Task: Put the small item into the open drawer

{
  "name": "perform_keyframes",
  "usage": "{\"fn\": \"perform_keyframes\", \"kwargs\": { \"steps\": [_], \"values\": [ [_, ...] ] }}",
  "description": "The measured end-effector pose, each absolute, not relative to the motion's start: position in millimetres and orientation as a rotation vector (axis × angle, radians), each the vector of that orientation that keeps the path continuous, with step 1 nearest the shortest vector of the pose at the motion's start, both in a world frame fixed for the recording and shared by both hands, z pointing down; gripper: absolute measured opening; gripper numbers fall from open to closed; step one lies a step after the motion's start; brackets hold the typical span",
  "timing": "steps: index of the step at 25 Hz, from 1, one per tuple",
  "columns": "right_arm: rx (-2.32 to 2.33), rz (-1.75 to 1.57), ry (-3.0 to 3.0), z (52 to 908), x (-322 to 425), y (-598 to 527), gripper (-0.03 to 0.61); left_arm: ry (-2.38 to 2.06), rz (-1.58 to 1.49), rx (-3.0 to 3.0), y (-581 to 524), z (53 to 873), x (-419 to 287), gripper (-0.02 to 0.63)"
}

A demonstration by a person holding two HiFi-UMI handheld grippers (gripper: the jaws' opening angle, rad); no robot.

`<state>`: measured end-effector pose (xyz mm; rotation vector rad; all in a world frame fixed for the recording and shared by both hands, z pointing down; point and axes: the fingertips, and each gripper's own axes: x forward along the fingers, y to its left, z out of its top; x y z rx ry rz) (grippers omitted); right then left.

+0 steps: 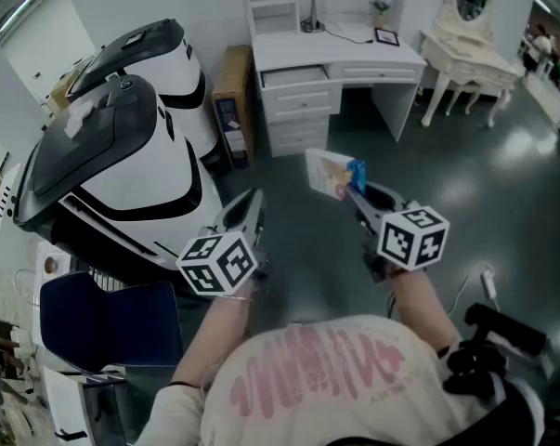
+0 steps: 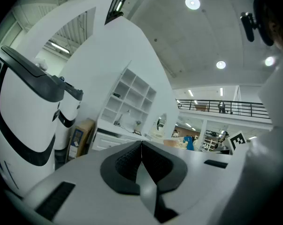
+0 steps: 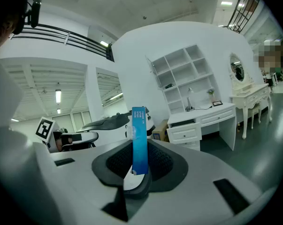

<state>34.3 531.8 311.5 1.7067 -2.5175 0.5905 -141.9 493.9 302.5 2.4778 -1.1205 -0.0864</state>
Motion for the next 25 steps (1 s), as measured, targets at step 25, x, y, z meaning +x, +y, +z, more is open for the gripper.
{"fn": "perform_keyframes", "kwargs": {
  "steps": [25],
  "values": [
    [1.742, 0.66, -2.502, 328, 90, 367, 0.091, -1.134, -0.11, 2.453, 324, 308, -111, 0.029]
  ]
}}
